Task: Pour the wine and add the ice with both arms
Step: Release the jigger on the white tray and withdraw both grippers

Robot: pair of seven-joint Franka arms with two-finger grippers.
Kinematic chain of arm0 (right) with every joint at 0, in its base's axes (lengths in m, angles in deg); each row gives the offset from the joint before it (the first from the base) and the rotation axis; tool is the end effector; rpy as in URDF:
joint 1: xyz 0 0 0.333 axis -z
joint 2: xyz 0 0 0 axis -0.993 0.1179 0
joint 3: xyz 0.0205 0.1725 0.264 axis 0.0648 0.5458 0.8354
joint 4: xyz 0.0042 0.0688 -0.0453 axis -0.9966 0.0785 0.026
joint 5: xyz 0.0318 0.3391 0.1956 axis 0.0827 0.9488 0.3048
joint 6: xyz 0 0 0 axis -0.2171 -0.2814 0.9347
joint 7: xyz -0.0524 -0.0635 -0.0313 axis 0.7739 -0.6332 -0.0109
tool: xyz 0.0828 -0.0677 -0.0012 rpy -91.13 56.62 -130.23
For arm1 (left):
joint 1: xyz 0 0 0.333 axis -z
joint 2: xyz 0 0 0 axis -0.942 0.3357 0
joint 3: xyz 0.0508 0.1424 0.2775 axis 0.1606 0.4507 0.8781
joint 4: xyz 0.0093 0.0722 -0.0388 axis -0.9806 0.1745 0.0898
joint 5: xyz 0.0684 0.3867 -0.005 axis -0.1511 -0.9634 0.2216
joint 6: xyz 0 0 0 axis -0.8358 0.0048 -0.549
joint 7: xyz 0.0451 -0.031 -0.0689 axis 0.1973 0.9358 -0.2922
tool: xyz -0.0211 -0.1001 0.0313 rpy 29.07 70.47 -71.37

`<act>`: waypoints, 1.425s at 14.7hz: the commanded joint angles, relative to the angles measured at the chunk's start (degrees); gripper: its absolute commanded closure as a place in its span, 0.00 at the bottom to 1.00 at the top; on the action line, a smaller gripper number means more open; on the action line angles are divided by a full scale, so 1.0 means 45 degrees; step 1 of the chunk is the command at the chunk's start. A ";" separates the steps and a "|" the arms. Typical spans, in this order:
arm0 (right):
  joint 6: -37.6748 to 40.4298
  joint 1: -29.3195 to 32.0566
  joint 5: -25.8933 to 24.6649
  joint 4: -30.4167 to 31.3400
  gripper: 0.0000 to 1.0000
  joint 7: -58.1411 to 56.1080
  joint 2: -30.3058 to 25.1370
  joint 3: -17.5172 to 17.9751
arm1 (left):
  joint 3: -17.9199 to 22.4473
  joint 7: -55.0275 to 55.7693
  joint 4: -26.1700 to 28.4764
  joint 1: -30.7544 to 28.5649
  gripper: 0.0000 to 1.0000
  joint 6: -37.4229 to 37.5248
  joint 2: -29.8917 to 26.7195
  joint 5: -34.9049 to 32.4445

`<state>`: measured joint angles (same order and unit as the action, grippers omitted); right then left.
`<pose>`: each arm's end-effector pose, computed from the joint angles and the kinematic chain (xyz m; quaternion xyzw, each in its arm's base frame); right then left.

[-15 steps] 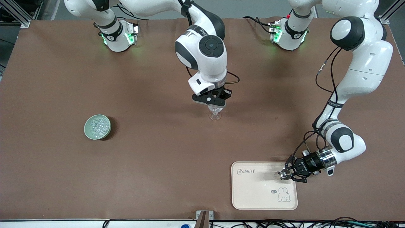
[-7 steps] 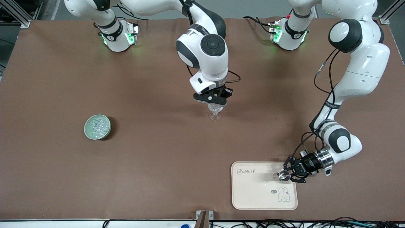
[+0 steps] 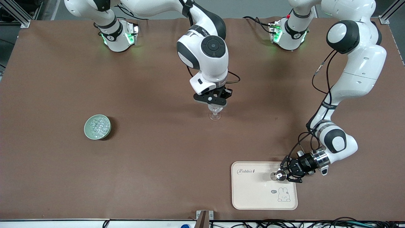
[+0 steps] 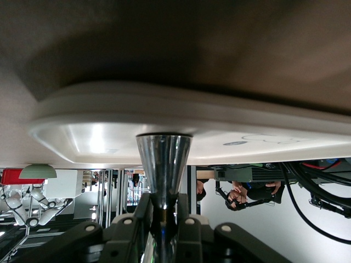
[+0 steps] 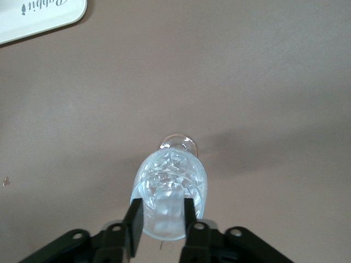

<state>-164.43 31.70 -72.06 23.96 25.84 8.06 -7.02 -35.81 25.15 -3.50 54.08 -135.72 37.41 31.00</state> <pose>0.4956 0.5717 0.3991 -0.9912 0.1280 0.0016 0.0323 0.7484 -0.0450 0.1109 0.4550 0.6707 -0.3194 0.4911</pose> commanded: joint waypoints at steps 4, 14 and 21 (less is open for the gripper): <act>0.0153 0.0063 -0.0028 0.0048 0.17 -0.0107 -0.0294 -0.0194 | 0.0144 -0.0401 -0.0102 0.0166 0.00 -0.0072 -0.0152 0.0087; 0.1791 0.3886 -0.2079 0.0263 0.00 -0.3518 -0.2616 -0.0234 | 0.0086 -0.0088 0.0720 -0.1981 0.00 0.3417 -0.2612 -0.7759; 0.2789 0.7890 -0.2079 0.2483 0.00 -0.8653 -0.5601 -0.0234 | -0.0071 -0.0186 0.0661 -0.1848 0.00 0.5981 -0.5111 -1.1609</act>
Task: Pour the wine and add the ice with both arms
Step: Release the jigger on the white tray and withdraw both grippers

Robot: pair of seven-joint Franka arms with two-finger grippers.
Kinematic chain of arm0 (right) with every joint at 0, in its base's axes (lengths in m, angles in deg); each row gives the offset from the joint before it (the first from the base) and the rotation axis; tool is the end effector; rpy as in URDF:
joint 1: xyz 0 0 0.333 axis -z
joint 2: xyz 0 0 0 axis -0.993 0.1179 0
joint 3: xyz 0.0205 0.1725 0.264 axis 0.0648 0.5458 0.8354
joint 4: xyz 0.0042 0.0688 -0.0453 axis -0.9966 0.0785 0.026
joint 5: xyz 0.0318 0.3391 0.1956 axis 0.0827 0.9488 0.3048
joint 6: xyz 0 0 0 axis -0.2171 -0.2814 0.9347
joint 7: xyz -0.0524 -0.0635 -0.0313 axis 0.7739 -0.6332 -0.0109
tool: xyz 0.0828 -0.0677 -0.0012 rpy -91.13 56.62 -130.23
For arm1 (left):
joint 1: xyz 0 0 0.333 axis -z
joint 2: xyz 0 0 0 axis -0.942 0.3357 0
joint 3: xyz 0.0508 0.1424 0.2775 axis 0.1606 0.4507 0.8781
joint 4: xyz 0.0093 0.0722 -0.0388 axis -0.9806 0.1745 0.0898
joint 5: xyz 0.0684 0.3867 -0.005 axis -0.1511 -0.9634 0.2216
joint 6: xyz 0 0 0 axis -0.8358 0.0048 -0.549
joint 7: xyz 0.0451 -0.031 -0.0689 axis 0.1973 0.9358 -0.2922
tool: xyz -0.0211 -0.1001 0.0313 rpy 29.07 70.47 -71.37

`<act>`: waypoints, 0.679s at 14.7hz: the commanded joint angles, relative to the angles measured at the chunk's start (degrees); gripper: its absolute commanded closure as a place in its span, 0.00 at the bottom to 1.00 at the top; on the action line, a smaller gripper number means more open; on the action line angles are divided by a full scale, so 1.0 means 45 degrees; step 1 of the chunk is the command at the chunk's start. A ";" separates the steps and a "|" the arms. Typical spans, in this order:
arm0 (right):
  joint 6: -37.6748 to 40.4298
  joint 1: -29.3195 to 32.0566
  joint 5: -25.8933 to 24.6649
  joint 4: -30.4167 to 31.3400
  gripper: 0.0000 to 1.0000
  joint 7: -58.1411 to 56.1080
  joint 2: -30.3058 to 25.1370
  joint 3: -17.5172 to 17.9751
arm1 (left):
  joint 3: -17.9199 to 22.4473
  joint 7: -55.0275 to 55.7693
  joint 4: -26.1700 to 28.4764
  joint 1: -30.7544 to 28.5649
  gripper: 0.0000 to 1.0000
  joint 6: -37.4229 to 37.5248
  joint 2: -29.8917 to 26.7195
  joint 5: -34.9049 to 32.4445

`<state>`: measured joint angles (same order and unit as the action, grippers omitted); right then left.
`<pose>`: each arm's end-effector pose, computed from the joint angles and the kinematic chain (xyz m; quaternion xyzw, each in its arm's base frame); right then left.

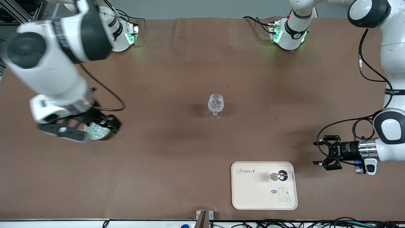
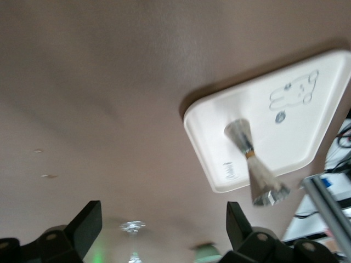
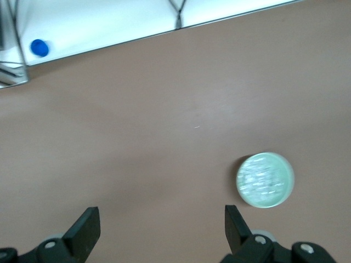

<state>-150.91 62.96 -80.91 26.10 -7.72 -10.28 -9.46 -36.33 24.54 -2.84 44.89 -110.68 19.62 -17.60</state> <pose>0.6563 0.1701 0.5905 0.9901 -0.1203 0.0652 0.0325 0.7288 0.0541 0.2903 0.7938 0.4966 -0.2209 0.2729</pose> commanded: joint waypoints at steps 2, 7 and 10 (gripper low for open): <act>-0.0274 0.2117 -0.0112 0.3295 0.00 -0.2528 -0.2523 0.0328 | -0.0265 -0.0068 0.0495 0.0567 0.00 0.0866 -0.1901 -0.2077; -0.0274 0.3584 -0.0093 0.5371 0.00 -0.3957 -0.4090 0.0347 | -0.2041 -0.0224 0.0475 0.0588 0.00 0.1766 -0.3327 -0.4852; -0.0197 0.3820 0.0024 0.5196 0.00 -0.4562 -0.4071 0.0328 | -0.3368 -0.0380 0.0475 0.0588 0.00 0.2272 -0.3759 -0.6629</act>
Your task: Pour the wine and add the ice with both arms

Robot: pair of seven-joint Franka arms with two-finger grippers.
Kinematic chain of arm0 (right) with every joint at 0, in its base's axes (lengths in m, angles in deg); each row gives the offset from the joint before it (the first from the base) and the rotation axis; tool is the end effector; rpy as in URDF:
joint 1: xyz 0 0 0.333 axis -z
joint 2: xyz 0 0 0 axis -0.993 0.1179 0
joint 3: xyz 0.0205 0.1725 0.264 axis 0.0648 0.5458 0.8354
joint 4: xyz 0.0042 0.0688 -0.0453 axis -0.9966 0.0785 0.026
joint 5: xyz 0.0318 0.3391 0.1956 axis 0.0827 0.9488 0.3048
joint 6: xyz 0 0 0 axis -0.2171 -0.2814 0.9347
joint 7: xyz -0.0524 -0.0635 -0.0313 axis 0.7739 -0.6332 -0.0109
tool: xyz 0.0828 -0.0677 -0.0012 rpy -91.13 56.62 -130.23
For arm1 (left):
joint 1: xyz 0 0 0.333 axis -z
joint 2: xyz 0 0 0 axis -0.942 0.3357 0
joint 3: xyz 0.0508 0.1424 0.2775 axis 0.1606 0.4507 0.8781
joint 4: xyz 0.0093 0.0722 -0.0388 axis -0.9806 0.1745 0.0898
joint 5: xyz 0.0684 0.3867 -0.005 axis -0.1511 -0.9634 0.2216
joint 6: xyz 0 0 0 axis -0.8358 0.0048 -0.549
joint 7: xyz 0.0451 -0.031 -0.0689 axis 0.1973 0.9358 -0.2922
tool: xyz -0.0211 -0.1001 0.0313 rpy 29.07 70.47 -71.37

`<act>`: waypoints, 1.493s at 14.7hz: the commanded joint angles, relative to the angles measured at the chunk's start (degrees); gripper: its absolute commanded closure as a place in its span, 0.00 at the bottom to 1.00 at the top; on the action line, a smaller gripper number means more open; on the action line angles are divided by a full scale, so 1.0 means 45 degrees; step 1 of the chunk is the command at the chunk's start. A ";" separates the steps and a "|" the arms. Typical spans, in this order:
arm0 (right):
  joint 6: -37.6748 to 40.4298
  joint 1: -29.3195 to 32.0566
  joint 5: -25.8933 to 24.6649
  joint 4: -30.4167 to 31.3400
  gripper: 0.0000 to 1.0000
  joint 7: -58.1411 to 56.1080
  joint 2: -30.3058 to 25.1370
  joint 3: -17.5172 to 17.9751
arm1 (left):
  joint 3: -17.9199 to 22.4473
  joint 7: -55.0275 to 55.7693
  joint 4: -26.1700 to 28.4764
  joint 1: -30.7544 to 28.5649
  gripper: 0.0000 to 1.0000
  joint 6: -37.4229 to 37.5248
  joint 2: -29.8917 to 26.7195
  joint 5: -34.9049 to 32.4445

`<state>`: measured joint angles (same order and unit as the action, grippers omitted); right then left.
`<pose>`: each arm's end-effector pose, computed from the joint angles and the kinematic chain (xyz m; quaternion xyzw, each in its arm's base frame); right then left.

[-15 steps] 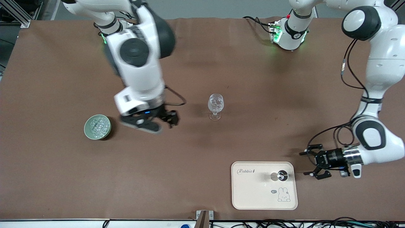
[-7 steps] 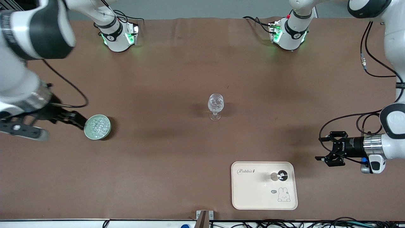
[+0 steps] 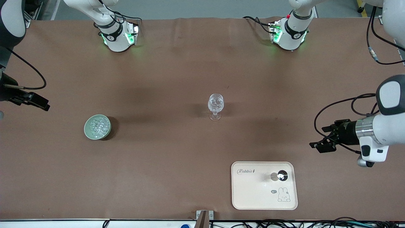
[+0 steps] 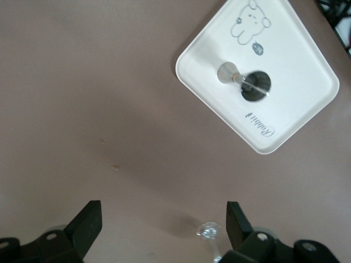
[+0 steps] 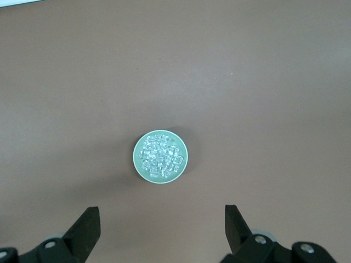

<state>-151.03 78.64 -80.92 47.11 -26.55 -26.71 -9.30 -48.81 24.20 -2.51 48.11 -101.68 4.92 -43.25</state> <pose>0.5953 -0.0231 0.5972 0.9946 -0.0959 0.0118 0.0368 0.6918 -0.0754 0.4691 0.9369 0.3188 -0.0934 0.1086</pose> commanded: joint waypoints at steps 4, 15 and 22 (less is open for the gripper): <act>0.0590 0.0823 0.0103 0.0527 0.00 -0.1979 -0.0671 0.0291 | -0.1828 -0.2233 0.0423 -0.0128 0.00 0.0857 -0.1447 -0.3431; 0.1236 0.0864 0.0433 0.0625 0.00 -0.2351 -0.1141 0.0311 | 0.3023 -0.6376 0.0579 0.3264 0.00 0.2265 -0.4454 -0.2114; 0.1119 0.0923 0.0727 0.0567 0.00 -0.3071 -0.1083 0.0272 | 0.7680 -0.9464 0.2685 0.5711 0.00 0.2734 -0.6934 0.0566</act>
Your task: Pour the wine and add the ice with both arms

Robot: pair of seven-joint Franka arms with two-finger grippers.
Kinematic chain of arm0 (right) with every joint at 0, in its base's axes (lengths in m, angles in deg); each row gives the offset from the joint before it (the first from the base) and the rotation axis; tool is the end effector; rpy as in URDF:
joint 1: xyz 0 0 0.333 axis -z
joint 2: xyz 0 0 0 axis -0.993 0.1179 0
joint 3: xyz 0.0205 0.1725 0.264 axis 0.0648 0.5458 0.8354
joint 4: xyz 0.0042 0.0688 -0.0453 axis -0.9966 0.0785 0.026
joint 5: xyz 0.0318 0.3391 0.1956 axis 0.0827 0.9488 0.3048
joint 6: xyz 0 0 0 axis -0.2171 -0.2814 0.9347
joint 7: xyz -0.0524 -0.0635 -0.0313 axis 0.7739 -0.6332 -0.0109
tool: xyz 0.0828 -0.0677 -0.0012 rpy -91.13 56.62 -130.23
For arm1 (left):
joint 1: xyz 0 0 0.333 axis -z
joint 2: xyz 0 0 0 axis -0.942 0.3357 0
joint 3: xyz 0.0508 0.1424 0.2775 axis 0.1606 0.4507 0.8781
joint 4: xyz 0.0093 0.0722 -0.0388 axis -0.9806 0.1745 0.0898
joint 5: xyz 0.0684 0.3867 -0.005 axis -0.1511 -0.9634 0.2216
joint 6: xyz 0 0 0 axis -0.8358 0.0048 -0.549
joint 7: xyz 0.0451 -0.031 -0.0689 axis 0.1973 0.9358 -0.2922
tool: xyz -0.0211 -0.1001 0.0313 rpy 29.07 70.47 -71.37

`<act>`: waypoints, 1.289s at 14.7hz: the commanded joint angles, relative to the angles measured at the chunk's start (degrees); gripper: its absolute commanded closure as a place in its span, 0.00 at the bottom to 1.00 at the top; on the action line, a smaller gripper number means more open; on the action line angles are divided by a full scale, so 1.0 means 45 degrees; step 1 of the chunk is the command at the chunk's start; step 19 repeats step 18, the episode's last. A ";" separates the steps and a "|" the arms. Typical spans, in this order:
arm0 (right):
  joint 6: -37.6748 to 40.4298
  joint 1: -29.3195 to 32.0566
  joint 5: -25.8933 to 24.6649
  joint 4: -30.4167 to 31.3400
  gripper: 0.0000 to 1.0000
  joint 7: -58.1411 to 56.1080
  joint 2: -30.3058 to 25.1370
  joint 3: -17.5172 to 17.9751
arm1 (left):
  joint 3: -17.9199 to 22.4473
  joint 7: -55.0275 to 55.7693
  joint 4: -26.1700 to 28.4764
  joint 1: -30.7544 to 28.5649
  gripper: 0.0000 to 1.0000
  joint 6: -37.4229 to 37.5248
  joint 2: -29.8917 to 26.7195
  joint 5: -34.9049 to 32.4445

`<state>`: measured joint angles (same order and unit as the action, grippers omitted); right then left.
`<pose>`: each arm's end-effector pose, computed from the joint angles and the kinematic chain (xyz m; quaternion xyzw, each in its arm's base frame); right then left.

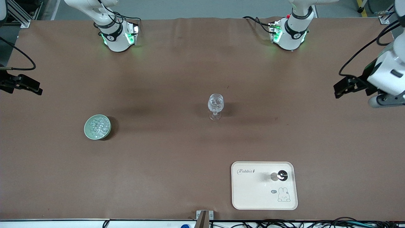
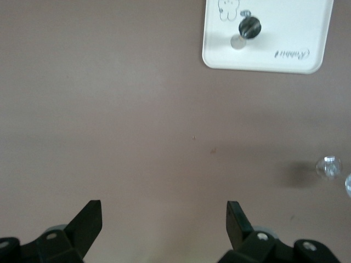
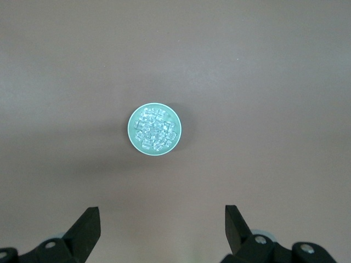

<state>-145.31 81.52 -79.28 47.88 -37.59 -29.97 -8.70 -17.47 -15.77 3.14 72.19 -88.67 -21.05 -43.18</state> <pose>0.5673 -0.0443 0.6149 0.9994 -0.0221 -0.0200 0.0187 0.5790 -0.0735 0.6395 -0.9995 -0.0124 0.0113 0.0260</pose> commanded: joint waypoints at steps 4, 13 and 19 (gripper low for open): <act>-0.0151 0.0556 0.0619 0.0434 0.00 -0.0758 -0.0359 0.0158 | 0.0716 -0.0584 0.4139 0.0555 0.00 -0.1344 -0.3230 0.0593; -0.0171 0.0576 0.0619 0.0434 0.00 -0.0758 -0.0379 0.0158 | 0.0598 -0.0564 0.3800 0.0536 0.00 -0.1158 -0.3376 0.0593; -0.0190 0.0576 0.0619 0.0434 0.00 -0.0758 -0.0359 0.0158 | 0.0598 -0.0642 0.3640 0.0497 0.00 -0.0978 -0.3218 0.0613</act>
